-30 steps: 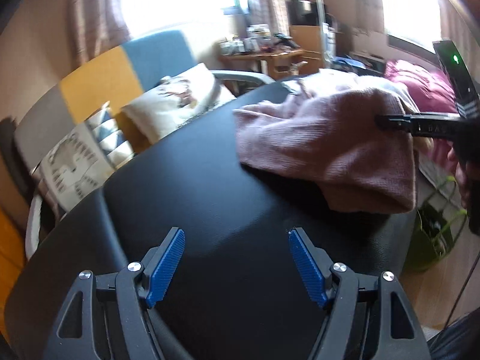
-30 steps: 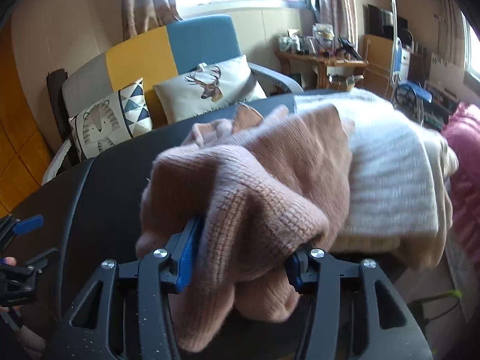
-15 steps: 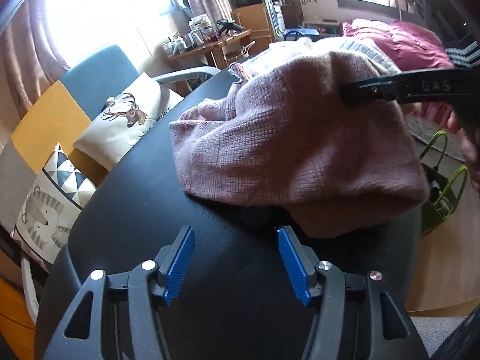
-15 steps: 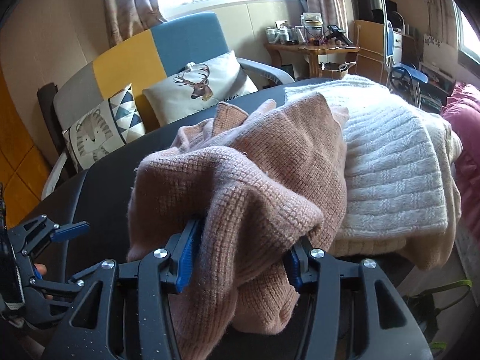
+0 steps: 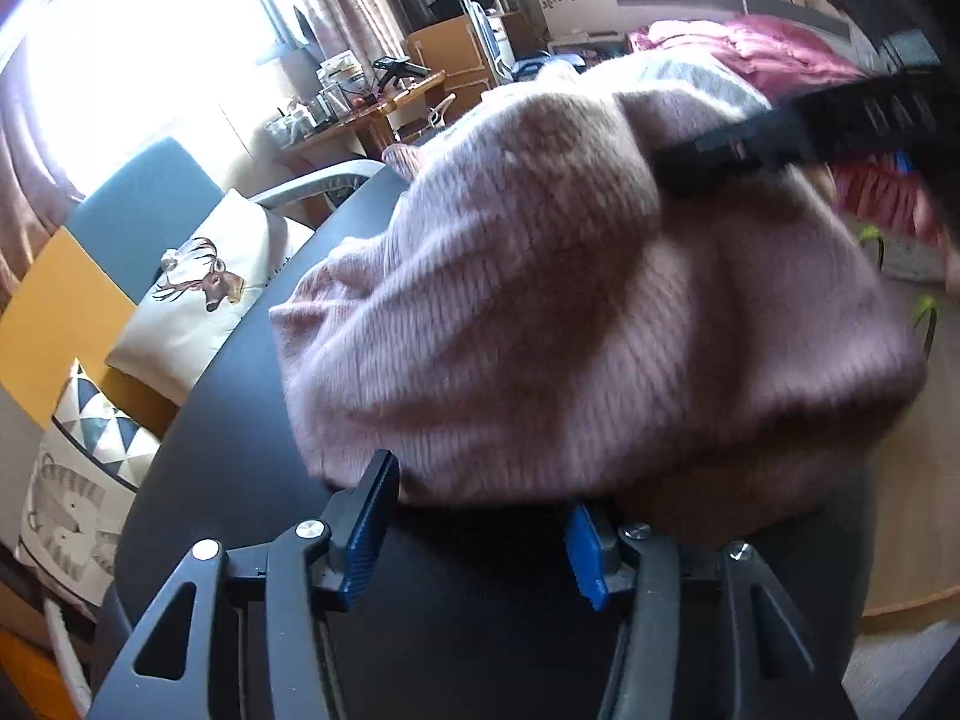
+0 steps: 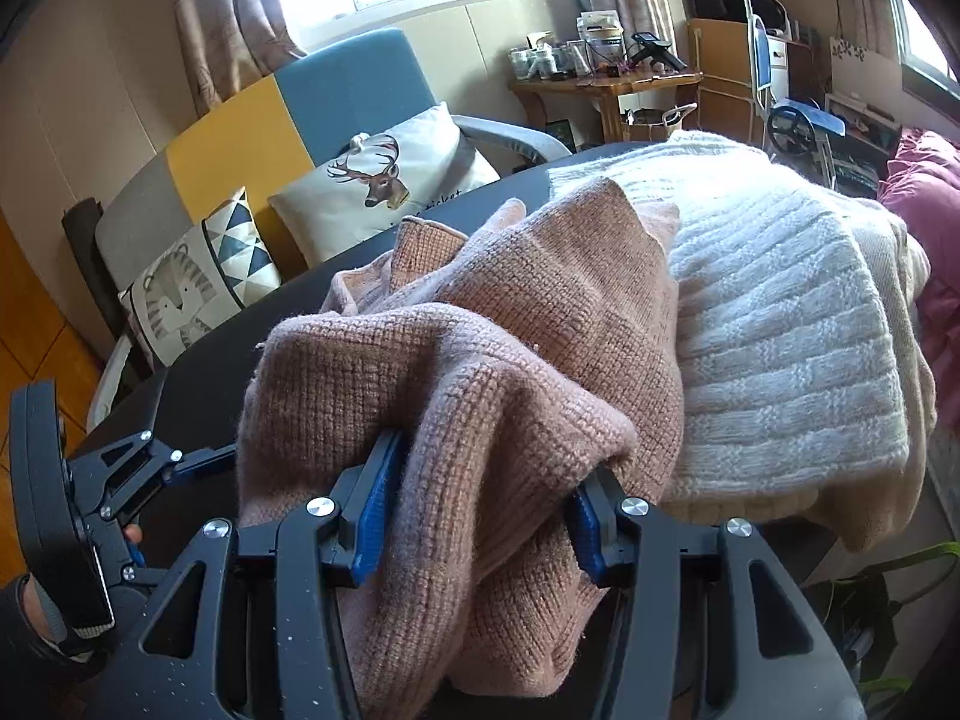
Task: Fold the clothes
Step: 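Grasp the pink sweater with the left gripper while the right gripper holds it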
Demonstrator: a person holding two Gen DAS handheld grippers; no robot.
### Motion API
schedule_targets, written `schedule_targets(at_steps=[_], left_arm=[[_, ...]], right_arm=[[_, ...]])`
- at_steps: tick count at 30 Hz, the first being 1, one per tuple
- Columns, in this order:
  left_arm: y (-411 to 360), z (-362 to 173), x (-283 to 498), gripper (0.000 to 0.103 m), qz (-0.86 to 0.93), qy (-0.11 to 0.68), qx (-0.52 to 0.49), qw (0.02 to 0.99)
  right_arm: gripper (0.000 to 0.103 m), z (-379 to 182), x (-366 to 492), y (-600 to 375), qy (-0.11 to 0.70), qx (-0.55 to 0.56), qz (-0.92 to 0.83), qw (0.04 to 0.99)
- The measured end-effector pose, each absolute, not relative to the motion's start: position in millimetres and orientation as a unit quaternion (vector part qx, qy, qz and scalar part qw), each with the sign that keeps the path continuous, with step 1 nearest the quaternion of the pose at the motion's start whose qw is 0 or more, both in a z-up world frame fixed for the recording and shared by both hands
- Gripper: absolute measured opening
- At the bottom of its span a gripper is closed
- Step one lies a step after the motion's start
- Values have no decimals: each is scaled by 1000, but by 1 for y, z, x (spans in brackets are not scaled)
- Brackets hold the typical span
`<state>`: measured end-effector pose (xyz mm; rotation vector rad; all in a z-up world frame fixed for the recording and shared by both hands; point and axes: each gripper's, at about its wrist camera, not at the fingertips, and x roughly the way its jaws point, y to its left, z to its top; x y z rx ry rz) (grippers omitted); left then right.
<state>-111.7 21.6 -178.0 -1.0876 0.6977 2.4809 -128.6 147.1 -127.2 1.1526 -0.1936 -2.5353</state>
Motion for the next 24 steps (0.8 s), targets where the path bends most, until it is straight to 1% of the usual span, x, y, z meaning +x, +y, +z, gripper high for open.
schedule_targets(at_steps=[3, 4, 5, 7, 9, 11, 15, 20, 24], left_arm=[[24, -174, -119, 53, 875, 242, -380, 178], [25, -173, -122, 50, 875, 241, -379, 180], [24, -171, -126, 42, 875, 234, -381, 186], [22, -167, -132, 35, 876, 221, -383, 192], [20, -160, -138, 31, 877, 202, -383, 209], [24, -159, -141, 27, 874, 211, -382, 213], [35, -161, -144, 26, 866, 237, -381, 220], [43, -161, -147, 26, 866, 235, -386, 213], [52, -160, -149, 26, 865, 245, -396, 189]], right_arm=[[53, -126, -132, 149, -72, 406, -894, 174], [53, -126, -133, 150, -74, 406, -894, 174], [53, -126, -135, 151, -76, 406, -894, 173], [53, -125, -140, 152, -82, 407, -894, 170], [53, -123, -146, 152, -84, 405, -895, 165], [53, -120, -150, 153, -87, 402, -897, 163], [53, -119, -157, 155, -99, 401, -896, 159], [53, -121, -162, 160, -106, 403, -896, 155], [53, -121, -166, 162, -107, 403, -896, 151]])
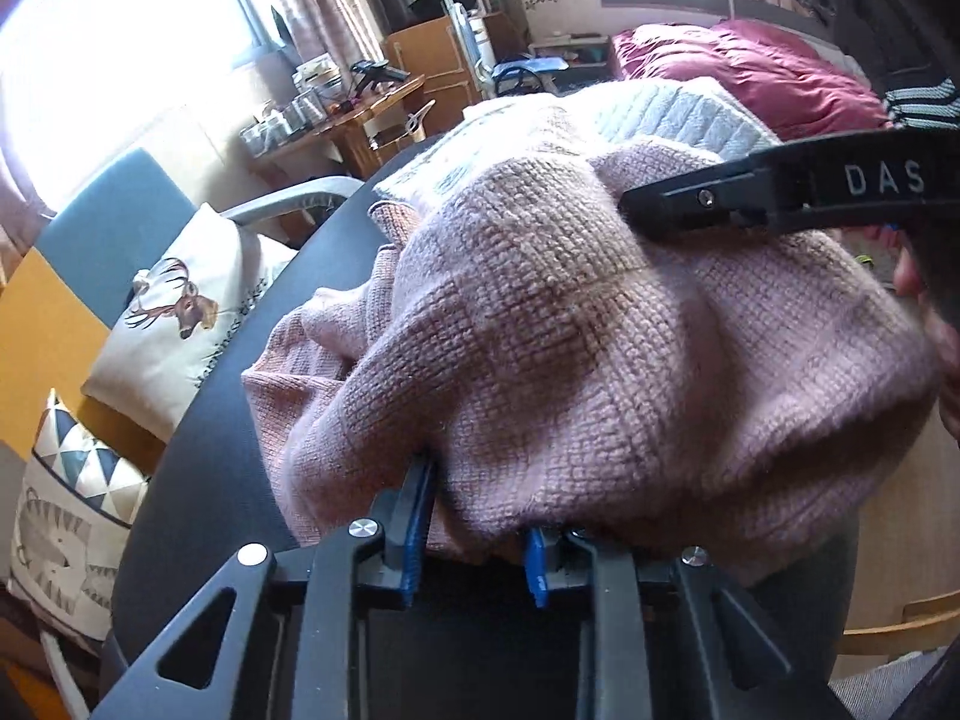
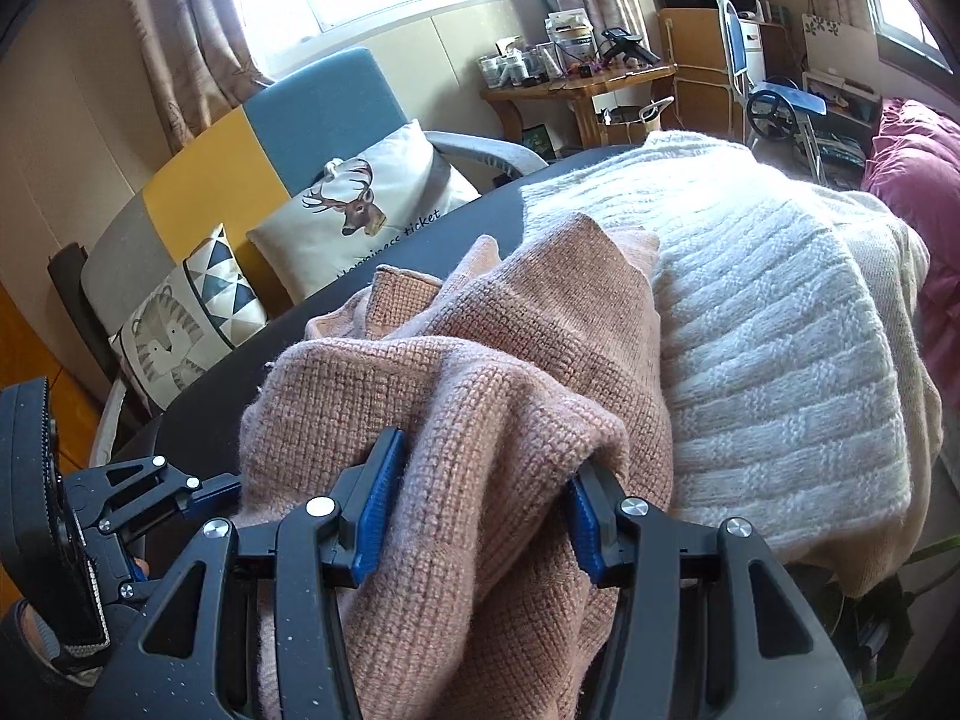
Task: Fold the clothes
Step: 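Grasp the pink sweater with the left gripper while the right gripper holds it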
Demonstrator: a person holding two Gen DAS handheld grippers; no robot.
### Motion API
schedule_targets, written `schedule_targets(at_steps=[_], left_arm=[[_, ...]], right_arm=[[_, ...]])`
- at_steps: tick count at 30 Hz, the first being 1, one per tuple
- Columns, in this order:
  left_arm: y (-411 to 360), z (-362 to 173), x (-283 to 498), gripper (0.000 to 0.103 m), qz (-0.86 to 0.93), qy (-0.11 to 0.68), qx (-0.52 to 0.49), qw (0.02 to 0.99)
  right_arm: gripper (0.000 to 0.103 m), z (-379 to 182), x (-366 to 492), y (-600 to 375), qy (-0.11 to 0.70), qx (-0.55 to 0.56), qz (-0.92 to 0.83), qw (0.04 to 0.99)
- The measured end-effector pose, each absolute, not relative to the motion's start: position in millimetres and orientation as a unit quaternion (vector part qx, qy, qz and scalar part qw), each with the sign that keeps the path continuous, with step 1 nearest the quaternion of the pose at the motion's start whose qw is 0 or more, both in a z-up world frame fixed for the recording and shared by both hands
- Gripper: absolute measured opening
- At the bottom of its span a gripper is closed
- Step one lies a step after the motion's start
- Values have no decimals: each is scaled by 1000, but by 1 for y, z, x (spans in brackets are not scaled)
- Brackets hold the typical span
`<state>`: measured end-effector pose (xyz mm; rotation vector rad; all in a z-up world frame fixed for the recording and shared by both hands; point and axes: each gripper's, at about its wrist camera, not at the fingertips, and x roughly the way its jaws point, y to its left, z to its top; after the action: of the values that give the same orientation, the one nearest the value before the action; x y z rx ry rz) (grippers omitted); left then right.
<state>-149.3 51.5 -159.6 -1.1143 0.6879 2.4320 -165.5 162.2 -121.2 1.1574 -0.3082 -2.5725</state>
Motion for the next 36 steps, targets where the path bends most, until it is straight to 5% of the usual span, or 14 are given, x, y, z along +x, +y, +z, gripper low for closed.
schedule_targets(at_steps=[11, 23, 36], left_arm=[[76, -154, -142, 9, 872, 273, -387, 125], [102, -134, -119, 6, 863, 313, -372, 140], [68, -63, -118, 6, 911, 138, -370, 118]], right_arm=[[53, -120, -165, 163, -104, 402, -898, 146], [53, -110, -125, 205, -119, 381, -908, 129], [54, -124, -59, 213, -77, 374, -918, 109]])
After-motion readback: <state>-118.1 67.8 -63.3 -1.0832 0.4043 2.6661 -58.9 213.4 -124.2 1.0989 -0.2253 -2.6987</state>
